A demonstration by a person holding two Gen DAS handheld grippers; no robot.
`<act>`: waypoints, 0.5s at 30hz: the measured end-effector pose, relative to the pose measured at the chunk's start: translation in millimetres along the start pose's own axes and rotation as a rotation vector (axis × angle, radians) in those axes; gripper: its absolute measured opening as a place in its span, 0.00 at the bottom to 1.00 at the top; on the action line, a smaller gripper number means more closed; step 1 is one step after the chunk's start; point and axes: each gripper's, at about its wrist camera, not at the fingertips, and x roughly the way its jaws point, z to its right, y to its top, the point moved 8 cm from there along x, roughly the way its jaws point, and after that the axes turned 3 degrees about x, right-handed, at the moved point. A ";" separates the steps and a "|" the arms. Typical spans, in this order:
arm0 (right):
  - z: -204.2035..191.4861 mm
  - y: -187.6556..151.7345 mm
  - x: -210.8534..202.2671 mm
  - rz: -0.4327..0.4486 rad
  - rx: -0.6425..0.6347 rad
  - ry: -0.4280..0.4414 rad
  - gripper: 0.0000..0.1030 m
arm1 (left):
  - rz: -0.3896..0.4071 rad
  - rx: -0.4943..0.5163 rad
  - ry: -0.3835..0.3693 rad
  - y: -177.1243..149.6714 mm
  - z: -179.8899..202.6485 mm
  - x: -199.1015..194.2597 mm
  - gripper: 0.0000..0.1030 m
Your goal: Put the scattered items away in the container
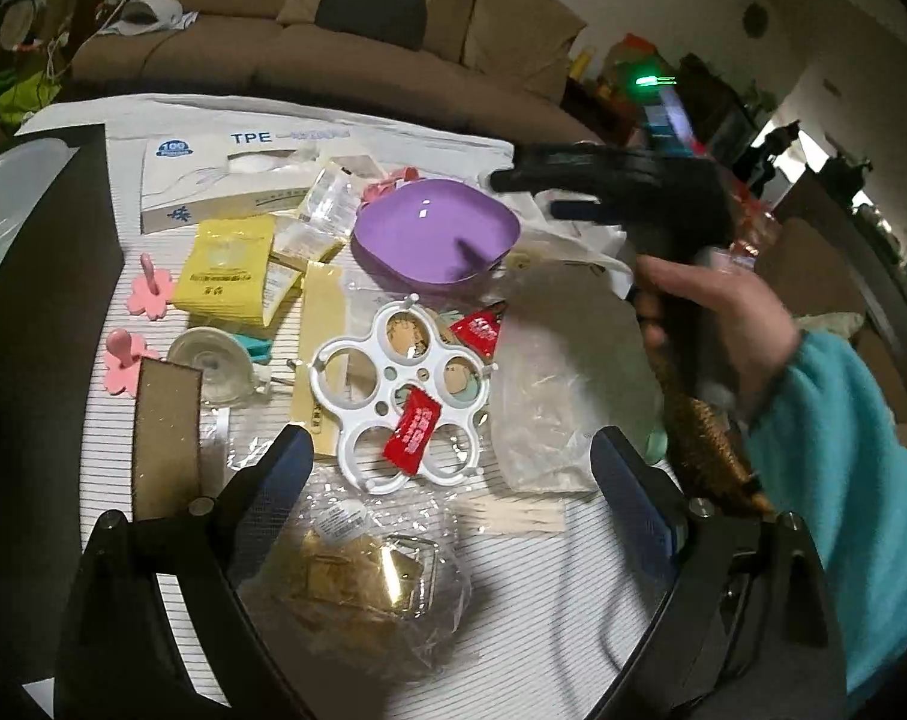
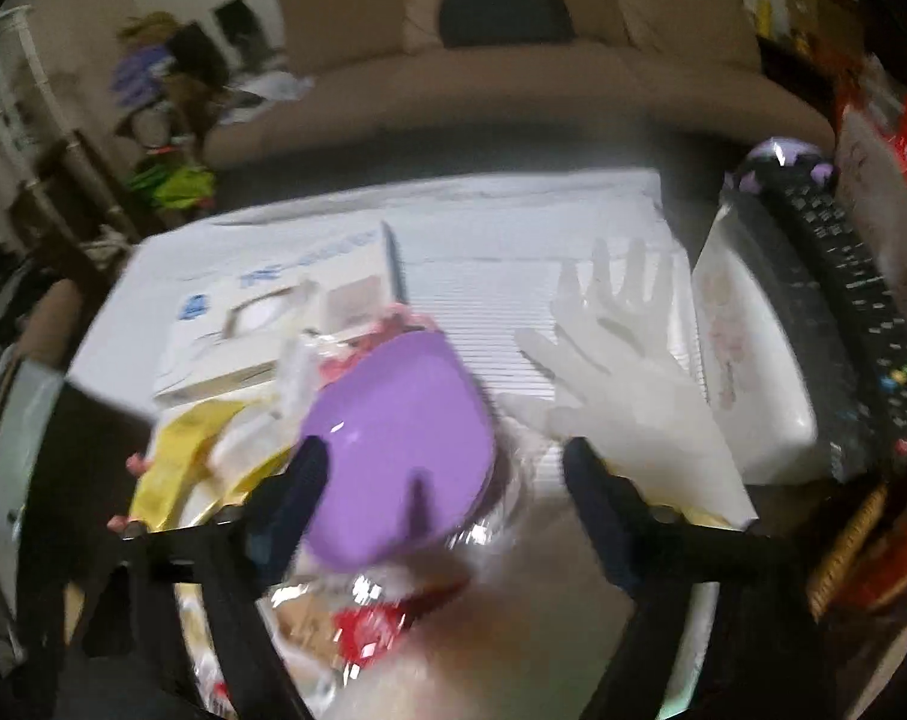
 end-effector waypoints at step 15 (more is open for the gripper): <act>12.2 -15.5 33.9 -0.085 0.050 -0.036 0.08 | -0.014 -0.015 0.043 0.8 -10.6 7.4 0.91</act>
